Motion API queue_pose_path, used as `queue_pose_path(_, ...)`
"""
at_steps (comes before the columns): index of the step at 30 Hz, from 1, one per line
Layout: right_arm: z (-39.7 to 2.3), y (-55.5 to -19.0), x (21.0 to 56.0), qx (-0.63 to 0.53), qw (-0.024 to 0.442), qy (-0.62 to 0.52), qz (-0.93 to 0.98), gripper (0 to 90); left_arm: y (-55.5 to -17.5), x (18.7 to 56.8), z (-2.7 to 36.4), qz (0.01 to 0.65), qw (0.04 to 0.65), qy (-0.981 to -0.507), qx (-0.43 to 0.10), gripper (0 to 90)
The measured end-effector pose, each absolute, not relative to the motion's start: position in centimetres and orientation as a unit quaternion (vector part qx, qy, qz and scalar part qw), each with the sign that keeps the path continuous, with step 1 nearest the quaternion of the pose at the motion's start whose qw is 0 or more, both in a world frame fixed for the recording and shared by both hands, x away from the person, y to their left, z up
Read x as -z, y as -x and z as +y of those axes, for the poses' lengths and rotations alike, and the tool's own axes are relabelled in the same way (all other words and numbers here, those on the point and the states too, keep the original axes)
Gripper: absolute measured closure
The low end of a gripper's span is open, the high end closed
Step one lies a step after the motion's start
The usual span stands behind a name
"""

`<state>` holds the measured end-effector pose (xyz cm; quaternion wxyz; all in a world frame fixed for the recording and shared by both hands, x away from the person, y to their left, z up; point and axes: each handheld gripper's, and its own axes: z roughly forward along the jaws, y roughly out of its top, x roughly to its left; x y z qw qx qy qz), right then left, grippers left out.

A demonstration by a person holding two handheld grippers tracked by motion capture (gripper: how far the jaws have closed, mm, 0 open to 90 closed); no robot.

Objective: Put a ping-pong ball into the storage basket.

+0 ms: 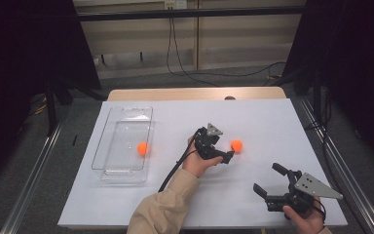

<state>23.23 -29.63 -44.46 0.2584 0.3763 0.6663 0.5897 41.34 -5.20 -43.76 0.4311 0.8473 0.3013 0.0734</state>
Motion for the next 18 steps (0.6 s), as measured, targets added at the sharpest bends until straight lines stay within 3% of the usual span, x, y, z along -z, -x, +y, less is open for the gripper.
queue_pose_path(18, -29.7, -23.2, 44.5, -0.589, 0.257, -0.376, 0.667, 1.8, -41.7, 44.3, -6.4, 0.298, 0.429, -0.849, -0.081, 8.1)
